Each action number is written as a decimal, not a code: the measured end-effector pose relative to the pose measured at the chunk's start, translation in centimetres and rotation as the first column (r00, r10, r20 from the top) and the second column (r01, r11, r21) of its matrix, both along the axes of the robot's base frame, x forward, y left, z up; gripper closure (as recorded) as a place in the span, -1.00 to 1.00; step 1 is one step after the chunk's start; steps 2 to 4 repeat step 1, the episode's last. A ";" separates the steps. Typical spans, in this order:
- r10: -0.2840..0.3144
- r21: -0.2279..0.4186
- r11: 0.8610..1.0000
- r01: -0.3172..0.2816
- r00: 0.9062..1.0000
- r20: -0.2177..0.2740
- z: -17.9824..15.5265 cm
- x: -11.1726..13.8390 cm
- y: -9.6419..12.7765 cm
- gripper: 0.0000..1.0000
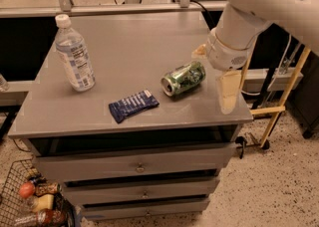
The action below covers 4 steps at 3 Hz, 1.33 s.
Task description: Knock green can over
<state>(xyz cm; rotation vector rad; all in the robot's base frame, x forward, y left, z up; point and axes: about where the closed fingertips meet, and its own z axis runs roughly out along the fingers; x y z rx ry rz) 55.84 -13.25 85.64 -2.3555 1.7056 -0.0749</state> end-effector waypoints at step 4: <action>-0.079 0.014 0.997 0.079 0.997 0.019 1.6 -0.6 -1.9 -1.00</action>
Offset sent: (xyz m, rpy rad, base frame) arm 0.0000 0.0000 0.0000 0.0000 0.0000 0.0000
